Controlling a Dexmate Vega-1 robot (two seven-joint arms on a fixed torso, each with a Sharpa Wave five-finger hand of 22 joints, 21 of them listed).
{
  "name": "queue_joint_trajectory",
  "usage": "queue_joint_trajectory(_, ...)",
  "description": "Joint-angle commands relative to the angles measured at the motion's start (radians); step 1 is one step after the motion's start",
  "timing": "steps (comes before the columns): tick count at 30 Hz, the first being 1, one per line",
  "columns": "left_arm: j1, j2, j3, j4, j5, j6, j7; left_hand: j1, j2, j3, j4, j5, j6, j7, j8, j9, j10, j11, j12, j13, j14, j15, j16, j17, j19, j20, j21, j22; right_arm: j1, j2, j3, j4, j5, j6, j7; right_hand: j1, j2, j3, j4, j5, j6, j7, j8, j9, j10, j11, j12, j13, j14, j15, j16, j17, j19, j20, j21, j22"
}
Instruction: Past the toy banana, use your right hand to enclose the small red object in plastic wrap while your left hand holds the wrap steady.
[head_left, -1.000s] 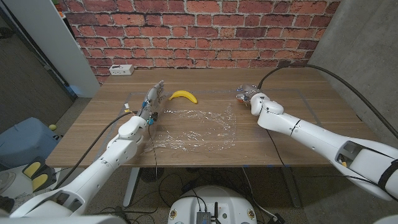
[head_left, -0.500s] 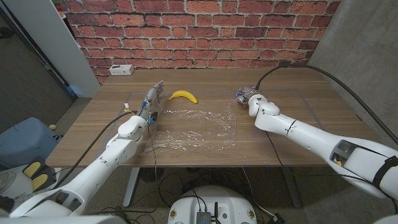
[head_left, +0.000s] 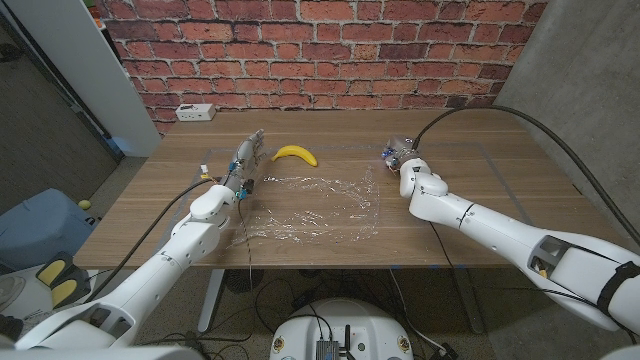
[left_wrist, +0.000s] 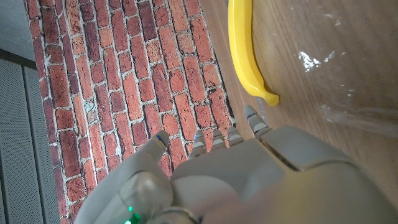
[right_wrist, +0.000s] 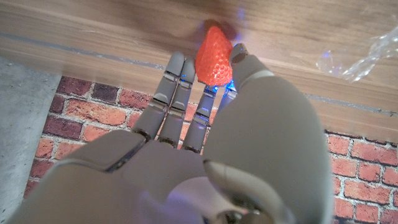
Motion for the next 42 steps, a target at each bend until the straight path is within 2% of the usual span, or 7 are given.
queue_joint_trajectory(1,-0.008,0.000,0.009,0.002,0.009,-0.002,-0.011,0.002,-0.005,0.003,-0.005,-0.005,0.002,-0.001,-0.002,0.002,-0.007,0.002,0.000,0.004,-0.009,0.002,0.002,0.004,-0.046,-0.038,-0.002,0.006,-0.069,-0.026,0.037,-0.060,-0.047,0.067,-0.127,0.161,0.149,-0.004,0.007,0.005,0.007,-0.001,0.007,0.004,0.005,-0.005,0.004,0.008,0.135,-0.277,0.025,0.221,-0.015,-0.102,0.013,0.007)
queue_joint_trajectory(3,-0.010,0.001,0.012,0.004,0.015,-0.006,-0.015,0.003,-0.002,0.004,-0.007,-0.005,0.001,0.008,-0.003,0.002,-0.008,0.004,0.000,0.004,-0.010,0.005,0.002,0.004,-0.042,-0.074,-0.004,0.005,-0.082,-0.033,0.042,-0.079,-0.056,0.080,-0.138,0.162,0.149,-0.005,0.007,0.005,0.006,-0.001,0.006,0.005,0.002,-0.007,0.002,0.010,0.135,-0.277,0.024,0.224,-0.016,-0.104,0.018,0.009)
queue_joint_trajectory(5,-0.008,0.006,0.014,-0.004,0.022,-0.002,-0.009,0.003,-0.001,0.004,-0.007,-0.005,0.001,0.009,-0.002,0.002,-0.009,0.002,0.000,0.004,-0.011,0.003,0.001,0.004,-0.041,-0.078,-0.005,0.005,-0.092,-0.036,0.046,-0.097,-0.067,0.080,-0.143,0.162,0.149,-0.006,0.008,0.005,0.005,0.000,0.005,0.005,0.000,-0.007,0.001,0.011,0.134,-0.277,0.023,0.226,-0.019,-0.105,0.021,0.010)
queue_joint_trajectory(13,0.015,0.029,0.017,-0.050,0.047,0.009,0.016,0.005,0.001,0.005,-0.011,-0.005,0.000,0.006,-0.003,0.002,-0.007,-0.001,0.000,0.004,-0.011,0.001,0.001,0.003,-0.045,-0.057,-0.010,0.005,-0.134,-0.069,0.062,-0.176,-0.108,0.101,-0.140,0.165,0.150,-0.010,0.010,0.005,0.004,-0.001,0.002,0.007,0.001,-0.009,0.001,0.016,0.132,-0.277,0.019,0.233,-0.024,-0.108,0.034,0.014)
queue_joint_trajectory(20,0.041,0.050,0.016,-0.093,0.073,0.007,0.041,0.007,0.002,0.006,-0.015,-0.006,0.001,0.009,-0.002,0.002,-0.005,0.003,0.001,0.004,-0.009,0.002,0.002,0.003,-0.039,-0.077,-0.011,0.005,-0.172,-0.097,0.078,-0.242,-0.146,0.117,-0.129,0.165,0.151,-0.012,0.012,0.005,0.003,-0.001,-0.001,0.008,0.000,-0.007,-0.001,0.021,0.130,-0.277,0.015,0.238,-0.027,-0.109,0.046,0.017)
queue_joint_trajectory(30,0.097,0.081,0.010,-0.169,0.102,0.007,0.079,0.010,0.003,0.007,-0.018,-0.007,0.001,0.008,-0.002,0.002,-0.005,0.002,0.001,0.004,-0.008,0.000,0.002,0.002,-0.038,-0.072,-0.014,0.005,-0.235,-0.146,0.097,-0.344,-0.207,0.155,-0.102,0.167,0.152,-0.017,0.015,0.005,0.006,-0.003,-0.004,0.010,0.003,-0.007,-0.001,0.028,0.131,-0.277,0.009,0.248,-0.034,-0.110,0.066,0.021)
queue_joint_trajectory(42,0.160,0.124,0.007,-0.260,0.177,0.029,0.153,0.012,0.005,0.008,-0.022,-0.008,0.003,0.009,-0.001,0.002,-0.004,0.003,0.001,0.004,-0.008,0.000,0.002,0.002,-0.037,-0.071,-0.016,0.005,-0.290,-0.173,0.122,-0.415,-0.263,0.236,-0.064,0.167,0.152,-0.021,0.016,0.006,0.010,-0.002,-0.006,0.012,0.008,-0.005,-0.001,0.034,0.135,-0.277,0.005,0.258,-0.040,-0.112,0.085,0.023)
